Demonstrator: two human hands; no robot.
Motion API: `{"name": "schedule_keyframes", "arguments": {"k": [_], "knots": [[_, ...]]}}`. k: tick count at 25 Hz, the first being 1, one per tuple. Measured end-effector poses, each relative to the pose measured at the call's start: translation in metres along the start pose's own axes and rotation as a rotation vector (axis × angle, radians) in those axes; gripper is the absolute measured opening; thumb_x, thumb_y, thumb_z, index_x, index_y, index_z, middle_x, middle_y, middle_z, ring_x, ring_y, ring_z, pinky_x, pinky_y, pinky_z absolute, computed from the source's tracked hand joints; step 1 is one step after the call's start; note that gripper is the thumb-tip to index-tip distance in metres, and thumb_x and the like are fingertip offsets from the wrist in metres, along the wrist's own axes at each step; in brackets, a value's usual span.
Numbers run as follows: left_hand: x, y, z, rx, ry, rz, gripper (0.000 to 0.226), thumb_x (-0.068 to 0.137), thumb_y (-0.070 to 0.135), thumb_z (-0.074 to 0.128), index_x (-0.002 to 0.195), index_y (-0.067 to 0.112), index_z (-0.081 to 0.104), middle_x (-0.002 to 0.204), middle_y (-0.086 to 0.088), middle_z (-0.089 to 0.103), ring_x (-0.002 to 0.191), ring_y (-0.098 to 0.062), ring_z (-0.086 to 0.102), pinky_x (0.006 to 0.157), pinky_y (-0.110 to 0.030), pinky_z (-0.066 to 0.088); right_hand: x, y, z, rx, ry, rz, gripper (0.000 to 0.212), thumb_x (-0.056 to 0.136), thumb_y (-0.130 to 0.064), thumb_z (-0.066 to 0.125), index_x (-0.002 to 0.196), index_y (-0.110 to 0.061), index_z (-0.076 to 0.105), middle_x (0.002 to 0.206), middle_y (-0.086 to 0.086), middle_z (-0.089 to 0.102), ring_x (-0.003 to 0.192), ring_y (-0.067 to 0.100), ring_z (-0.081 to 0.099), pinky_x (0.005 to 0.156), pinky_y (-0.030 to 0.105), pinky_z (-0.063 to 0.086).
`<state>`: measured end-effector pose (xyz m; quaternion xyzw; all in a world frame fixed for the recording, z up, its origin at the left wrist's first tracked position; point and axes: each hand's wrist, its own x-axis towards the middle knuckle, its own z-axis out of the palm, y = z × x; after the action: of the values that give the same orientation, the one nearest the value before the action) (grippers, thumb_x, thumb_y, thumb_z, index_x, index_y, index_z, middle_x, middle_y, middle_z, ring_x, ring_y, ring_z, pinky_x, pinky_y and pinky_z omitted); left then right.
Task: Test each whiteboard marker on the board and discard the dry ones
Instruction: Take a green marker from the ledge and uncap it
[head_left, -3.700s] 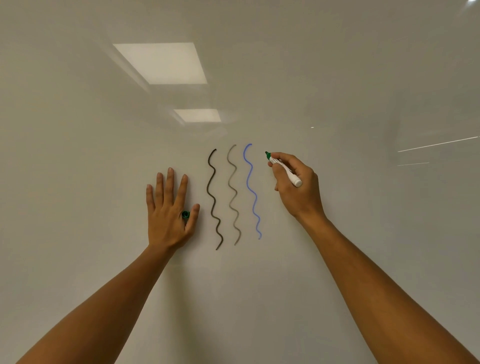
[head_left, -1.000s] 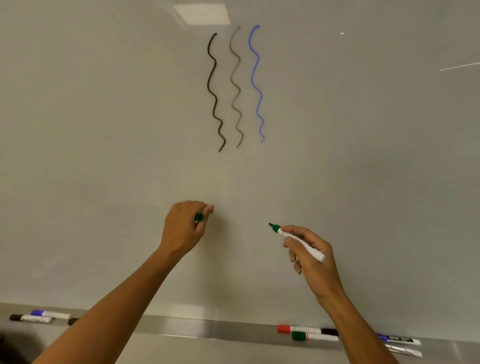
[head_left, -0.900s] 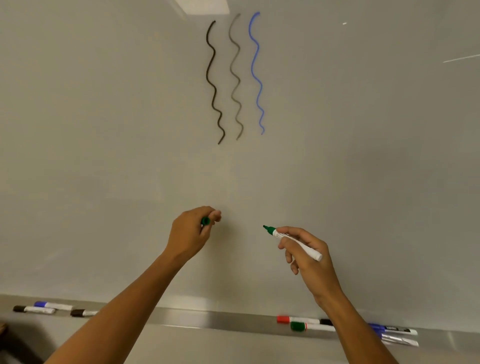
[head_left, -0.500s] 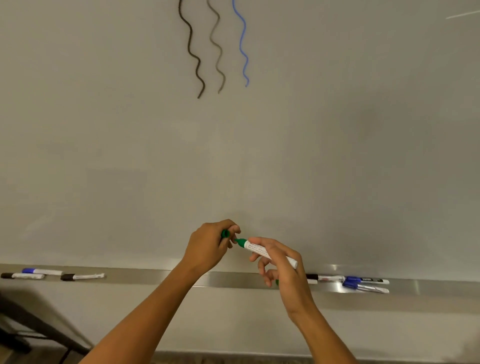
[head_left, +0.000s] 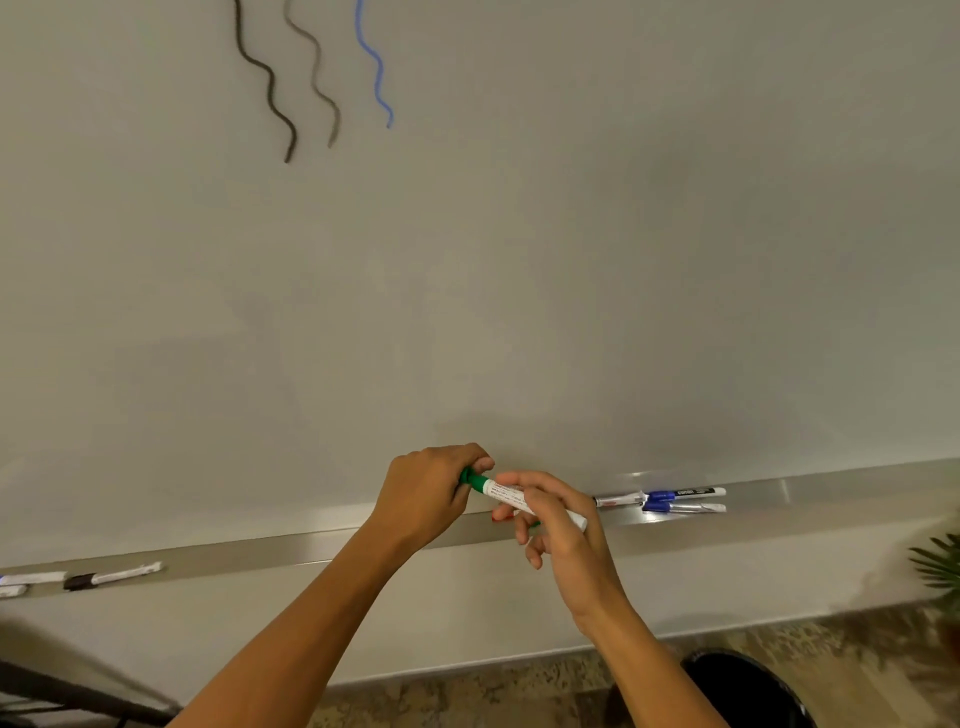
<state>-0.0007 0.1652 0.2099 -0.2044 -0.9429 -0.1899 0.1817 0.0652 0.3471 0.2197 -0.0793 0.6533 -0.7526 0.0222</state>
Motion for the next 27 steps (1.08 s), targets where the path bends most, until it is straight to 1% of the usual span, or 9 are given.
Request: {"name": "schedule_keyframes", "arguments": {"k": [3, 7, 10, 12, 14, 20, 22, 25, 27], "knots": [[0.005, 0.005, 0.004, -0.025, -0.097, 0.081, 0.028, 0.083, 0.021, 0.045, 0.098, 0.029, 0.067, 0.086, 0.012, 0.071, 0.073, -0.011, 0.063, 0.061, -0.027, 0.049, -0.003, -0.004, -0.012, -0.043, 0.004, 0.078, 0.015, 0.096, -0.020, 0.066, 0.107, -0.022, 0.076, 0.095, 0.005, 0.078, 0.071, 0.019, 0.060, 0.050, 0.027, 0.042], [0.005, 0.017, 0.016, -0.072, -0.299, 0.175, 0.031, 0.086, 0.021, 0.046, 0.106, 0.028, 0.068, 0.088, 0.012, 0.071, 0.074, -0.006, 0.062, 0.067, -0.021, 0.048, -0.010, -0.010, -0.040, -0.033, 0.041, 0.221, 0.017, 0.086, -0.026, 0.076, 0.102, -0.025, 0.079, 0.094, 0.004, 0.078, 0.073, 0.019, 0.069, 0.050, 0.026, 0.045], [0.008, 0.034, 0.029, -0.147, -0.305, 0.174, 0.035, 0.085, 0.021, 0.047, 0.109, 0.028, 0.070, 0.078, 0.013, 0.072, 0.064, -0.009, 0.063, 0.066, -0.021, 0.051, -0.020, -0.001, -0.048, 0.040, 0.172, 0.238, 0.014, 0.091, -0.026, 0.071, 0.100, -0.019, 0.079, 0.088, 0.008, 0.078, 0.070, 0.017, 0.064, 0.047, 0.025, 0.042], [0.010, 0.050, 0.037, -0.227, -0.324, 0.172, 0.034, 0.087, 0.020, 0.046, 0.109, 0.026, 0.071, 0.069, 0.017, 0.067, 0.061, -0.009, 0.062, 0.067, -0.021, 0.053, -0.027, 0.004, -0.053, 0.100, 0.248, 0.236, 0.016, 0.093, -0.027, 0.068, 0.099, -0.016, 0.079, 0.086, 0.012, 0.077, 0.070, 0.018, 0.064, 0.047, 0.025, 0.041], [0.010, 0.064, 0.048, -0.308, -0.337, 0.179, 0.032, 0.089, 0.016, 0.047, 0.108, 0.023, 0.071, 0.066, 0.018, 0.063, 0.061, -0.010, 0.062, 0.067, -0.022, 0.053, -0.034, 0.006, -0.062, 0.118, 0.273, 0.231, 0.018, 0.094, -0.026, 0.066, 0.098, -0.015, 0.079, 0.085, 0.013, 0.077, 0.070, 0.019, 0.064, 0.047, 0.026, 0.041], [0.010, 0.094, 0.074, -0.431, -0.335, 0.166, 0.044, 0.087, -0.001, 0.055, 0.116, 0.028, 0.069, 0.089, 0.011, 0.073, 0.075, -0.005, 0.065, 0.070, -0.024, 0.054, -0.047, 0.003, -0.089, 0.100, 0.255, 0.208, 0.020, 0.098, -0.025, 0.059, 0.101, -0.013, 0.075, 0.086, 0.012, 0.078, 0.067, 0.021, 0.068, 0.046, 0.026, 0.040], [0.010, 0.105, 0.083, -0.433, -0.359, 0.175, 0.043, 0.086, -0.002, 0.055, 0.115, 0.026, 0.069, 0.090, 0.010, 0.073, 0.075, -0.004, 0.064, 0.070, -0.022, 0.053, -0.053, 0.005, -0.103, 0.118, 0.248, 0.231, 0.021, 0.097, -0.026, 0.060, 0.101, -0.012, 0.076, 0.086, 0.015, 0.077, 0.068, 0.022, 0.067, 0.047, 0.027, 0.039], [0.005, 0.121, 0.104, -0.317, -0.449, 0.238, 0.034, 0.090, 0.009, 0.054, 0.115, 0.028, 0.067, 0.090, 0.010, 0.072, 0.071, -0.003, 0.060, 0.066, -0.015, 0.047, -0.067, 0.017, -0.133, 0.131, 0.208, 0.320, 0.023, 0.095, -0.031, 0.064, 0.106, -0.015, 0.076, 0.093, 0.016, 0.077, 0.073, 0.022, 0.066, 0.049, 0.029, 0.039], [0.003, 0.128, 0.118, -0.204, -0.467, 0.285, 0.030, 0.094, 0.018, 0.052, 0.118, 0.031, 0.065, 0.095, 0.010, 0.073, 0.076, -0.005, 0.061, 0.068, -0.019, 0.049, -0.080, 0.030, -0.152, 0.175, 0.183, 0.380, 0.026, 0.093, -0.034, 0.065, 0.111, -0.018, 0.075, 0.100, 0.018, 0.076, 0.076, 0.023, 0.063, 0.051, 0.029, 0.038]]}}
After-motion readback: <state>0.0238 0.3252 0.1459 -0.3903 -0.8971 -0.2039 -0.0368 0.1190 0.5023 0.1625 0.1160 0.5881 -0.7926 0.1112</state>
